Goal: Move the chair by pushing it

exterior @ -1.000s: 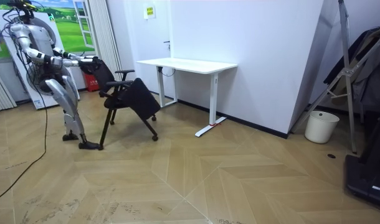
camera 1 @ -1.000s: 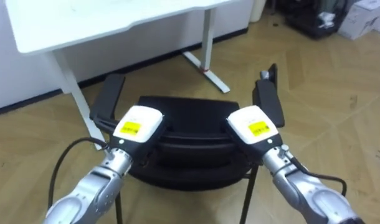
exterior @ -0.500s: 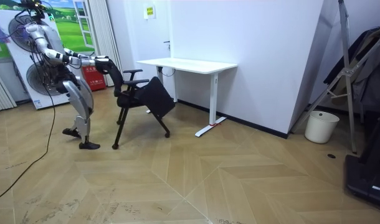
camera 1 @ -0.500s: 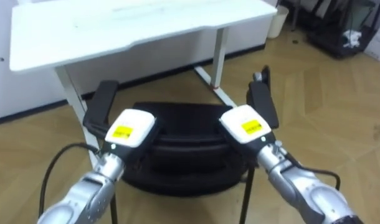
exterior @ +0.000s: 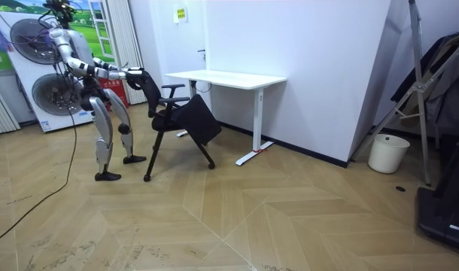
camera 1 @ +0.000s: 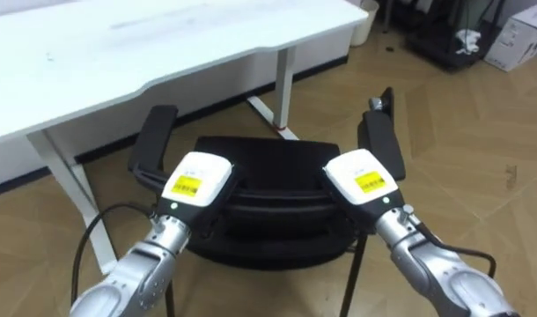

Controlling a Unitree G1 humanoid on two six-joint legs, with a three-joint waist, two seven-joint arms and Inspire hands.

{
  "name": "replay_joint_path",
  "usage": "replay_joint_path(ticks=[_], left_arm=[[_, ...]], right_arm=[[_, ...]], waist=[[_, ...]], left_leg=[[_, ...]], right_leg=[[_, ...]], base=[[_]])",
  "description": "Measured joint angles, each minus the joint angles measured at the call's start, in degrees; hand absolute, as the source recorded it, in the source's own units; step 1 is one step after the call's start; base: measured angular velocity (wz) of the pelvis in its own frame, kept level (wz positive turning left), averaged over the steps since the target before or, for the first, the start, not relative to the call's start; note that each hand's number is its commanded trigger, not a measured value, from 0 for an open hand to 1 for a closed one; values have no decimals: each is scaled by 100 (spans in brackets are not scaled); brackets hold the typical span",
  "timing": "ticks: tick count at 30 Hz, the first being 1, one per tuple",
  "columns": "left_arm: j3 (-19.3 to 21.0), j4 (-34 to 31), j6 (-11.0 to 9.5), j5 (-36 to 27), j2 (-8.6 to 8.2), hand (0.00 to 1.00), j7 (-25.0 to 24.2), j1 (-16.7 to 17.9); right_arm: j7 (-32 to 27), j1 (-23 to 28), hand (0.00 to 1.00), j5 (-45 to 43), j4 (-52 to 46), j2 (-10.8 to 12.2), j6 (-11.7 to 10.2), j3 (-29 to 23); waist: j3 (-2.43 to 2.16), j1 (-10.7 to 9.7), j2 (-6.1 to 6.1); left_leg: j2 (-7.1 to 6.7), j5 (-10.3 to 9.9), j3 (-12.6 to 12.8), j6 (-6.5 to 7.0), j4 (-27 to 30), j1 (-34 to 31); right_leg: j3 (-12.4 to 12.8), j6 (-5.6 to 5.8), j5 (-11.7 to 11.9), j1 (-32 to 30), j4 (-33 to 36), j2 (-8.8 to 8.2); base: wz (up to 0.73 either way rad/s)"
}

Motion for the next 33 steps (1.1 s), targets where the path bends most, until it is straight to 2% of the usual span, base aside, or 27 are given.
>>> replay_joint_path(ticks=[5,10,12,15,16,19,23,27,33], left_arm=[[0,77,-1,-37,-60,100,-35,14],[5,31,-18,-34,-53,100,-34,27],[20,30,-18,-17,-66,100,-83,-9],[60,34,-51,37,-58,100,-192,-106],[61,35,-55,59,-52,100,-227,-171],[74,38,-54,81,-42,100,-283,-273],[200,39,-54,105,-41,100,-284,-290],[230,23,-54,105,-12,100,-280,-301],[344,-74,-47,241,-30,100,-243,-264]], right_arm=[[-1,49,100,-5,-28,-54,-2,6],[18,54,100,5,-65,-110,-10,18],[19,54,100,14,-64,-109,4,17],[22,50,100,29,-75,-67,35,-45],[33,50,100,45,-75,-35,82,-56],[115,46,100,61,-147,10,191,-84],[340,40,100,81,-273,169,332,-84],[497,40,100,100,-359,217,382,-84],[620,40,100,110,-476,271,443,-81]], waist=[[19,22,0],[39,36,-114],[45,60,-141],[32,105,-219],[15,129,-255],[17,152,-326],[14,227,-416],[12,298,-469],[18,408,-562]], left_leg=[[-129,-68,129,-19,-312,372],[-289,-82,144,5,-475,508],[-301,-104,155,34,-443,486],[-297,-145,131,66,-353,296],[-302,-151,121,76,-332,234],[-326,-177,79,115,-237,98],[-354,-176,57,124,-254,52],[-385,-173,-35,126,-245,27],[-444,-169,-238,122,-244,-14]], right_leg=[[13,70,-2,271,-157,-128],[-78,164,-153,239,80,-307],[-74,196,-181,180,251,-336],[-140,206,-187,42,368,-359],[-152,209,-188,-19,406,-367],[-222,239,-206,-100,447,-393],[-220,266,-222,-134,450,-406],[-239,268,-224,-117,449,-408],[-560,268,-224,-31,437,-421]], base=[[-9],[-3],[-2],[3],[4],[9],[5],[12],[23]])
